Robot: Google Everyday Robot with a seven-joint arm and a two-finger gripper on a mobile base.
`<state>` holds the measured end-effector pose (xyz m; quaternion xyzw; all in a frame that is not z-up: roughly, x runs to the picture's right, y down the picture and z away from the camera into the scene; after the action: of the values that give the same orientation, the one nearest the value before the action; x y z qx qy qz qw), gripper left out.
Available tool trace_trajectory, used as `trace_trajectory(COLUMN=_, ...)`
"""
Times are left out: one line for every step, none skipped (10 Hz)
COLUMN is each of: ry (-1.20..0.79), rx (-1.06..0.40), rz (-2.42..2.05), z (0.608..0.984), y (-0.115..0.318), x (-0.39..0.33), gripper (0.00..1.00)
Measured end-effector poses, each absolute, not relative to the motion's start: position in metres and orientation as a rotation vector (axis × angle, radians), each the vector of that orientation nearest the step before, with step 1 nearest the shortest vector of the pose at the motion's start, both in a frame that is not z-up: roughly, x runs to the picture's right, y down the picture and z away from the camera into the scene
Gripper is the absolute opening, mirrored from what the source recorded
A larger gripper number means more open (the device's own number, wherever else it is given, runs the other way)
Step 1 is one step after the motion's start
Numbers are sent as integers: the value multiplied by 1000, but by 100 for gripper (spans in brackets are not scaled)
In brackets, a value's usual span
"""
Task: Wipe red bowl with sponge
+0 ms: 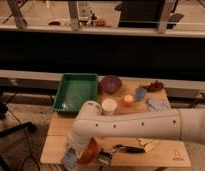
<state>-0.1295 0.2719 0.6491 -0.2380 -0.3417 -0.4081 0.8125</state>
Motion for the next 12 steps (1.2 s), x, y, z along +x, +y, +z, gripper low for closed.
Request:
trace_trajectory(ry=-727, rx=-514, rz=-858, z=646, y=275, x=-123, gripper=0)
trace_trajectory(ry=-723, rx=-522, rz=-844, z=645, y=278, x=-117, gripper=0)
trace_trajectory(ry=-718, rx=-529, rz=-830, z=644, y=280, x=-111, gripper=0)
trace_trajectory(ry=-714, rx=-537, rz=-822, z=644, y=283, x=-108, gripper=0)
trace_trajectory(ry=-708, rx=-543, rz=-814, z=644, y=285, x=-104, gripper=0)
trace_trajectory(ry=-701, rx=-547, rz=-806, z=645, y=286, x=-100, gripper=0)
trace_trajectory(ry=-688, rx=-550, rz=-796, z=647, y=286, x=-95, gripper=0)
trace_trajectory(ry=-678, rx=-551, rz=-794, z=648, y=285, x=-92, gripper=0)
trace_trajectory(ry=-672, rx=-550, rz=-794, z=649, y=284, x=-91, gripper=0)
trace_trajectory(ry=-663, rx=-550, rz=-794, z=652, y=282, x=-89, gripper=0)
trace_trajectory(ry=-658, rx=-548, rz=-795, z=654, y=280, x=-89, gripper=0)
trace_trajectory(ry=-652, rx=-544, rz=-798, z=657, y=277, x=-88, gripper=0)
